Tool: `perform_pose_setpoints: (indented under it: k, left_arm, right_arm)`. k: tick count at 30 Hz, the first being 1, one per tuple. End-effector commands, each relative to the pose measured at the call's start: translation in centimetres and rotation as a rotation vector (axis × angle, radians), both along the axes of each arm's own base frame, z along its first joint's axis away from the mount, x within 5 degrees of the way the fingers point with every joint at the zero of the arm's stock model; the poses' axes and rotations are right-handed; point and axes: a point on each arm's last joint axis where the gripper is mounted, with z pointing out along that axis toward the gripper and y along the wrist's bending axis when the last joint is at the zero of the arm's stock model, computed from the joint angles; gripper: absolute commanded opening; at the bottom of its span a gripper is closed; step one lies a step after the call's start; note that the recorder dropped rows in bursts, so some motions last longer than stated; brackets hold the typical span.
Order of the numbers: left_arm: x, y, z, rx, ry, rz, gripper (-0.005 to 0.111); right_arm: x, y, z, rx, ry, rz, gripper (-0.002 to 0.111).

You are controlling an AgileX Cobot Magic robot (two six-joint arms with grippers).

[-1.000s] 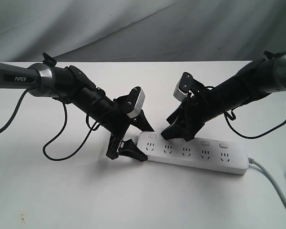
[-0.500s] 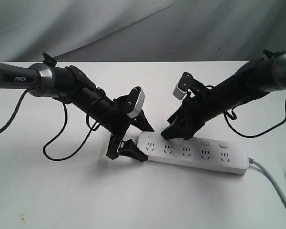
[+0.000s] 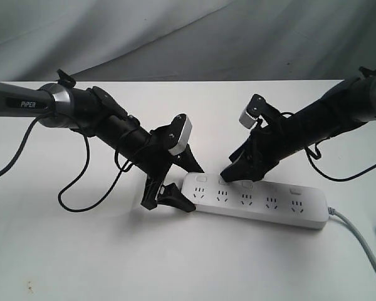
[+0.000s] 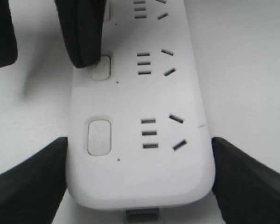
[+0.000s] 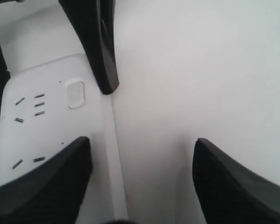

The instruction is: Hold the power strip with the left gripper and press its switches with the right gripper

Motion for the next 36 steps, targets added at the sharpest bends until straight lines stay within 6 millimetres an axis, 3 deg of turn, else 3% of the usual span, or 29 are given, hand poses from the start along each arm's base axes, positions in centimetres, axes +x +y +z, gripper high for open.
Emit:
perform_pose_setpoints:
  k: [1,7,11,16,21,36]
  left_arm:
    - [0.0,-0.2,0.1,-0.006,-0.004,-0.01,0.032]
    - [0.0,-0.2,0.1,-0.006,-0.004,-0.01,0.032]
    - [0.0,-0.2,0.1,-0.006,-0.004,-0.01,0.032]
    - [0.0,-0.2,0.1,-0.006,-0.004,-0.01,0.032]
    - [0.0,-0.2,0.1,-0.006,-0.004,-0.01,0.032]
    - [0.0,-0.2,0.1,-0.006,-0.004,-0.01,0.032]
  right_arm:
    - [-0.5,-0.1,0.5,0.057,-0.05,0.09,0.058]
    - [-0.8,0.0,6.4,0.125,-0.201,0.123,0.058]
    - [-0.8,-1.2,7.9,0.132,-0.232,0.124,0.058]
    - [-0.7,-3.5,7.3,0.123,-0.203,0.079,0.058]
    - [-1.3,-3.9,6.0,0.091,-0.182,0.051,0.058]
    - [-2.2,-2.8,2.8,-0.012,-0.159,0.022,0.058]
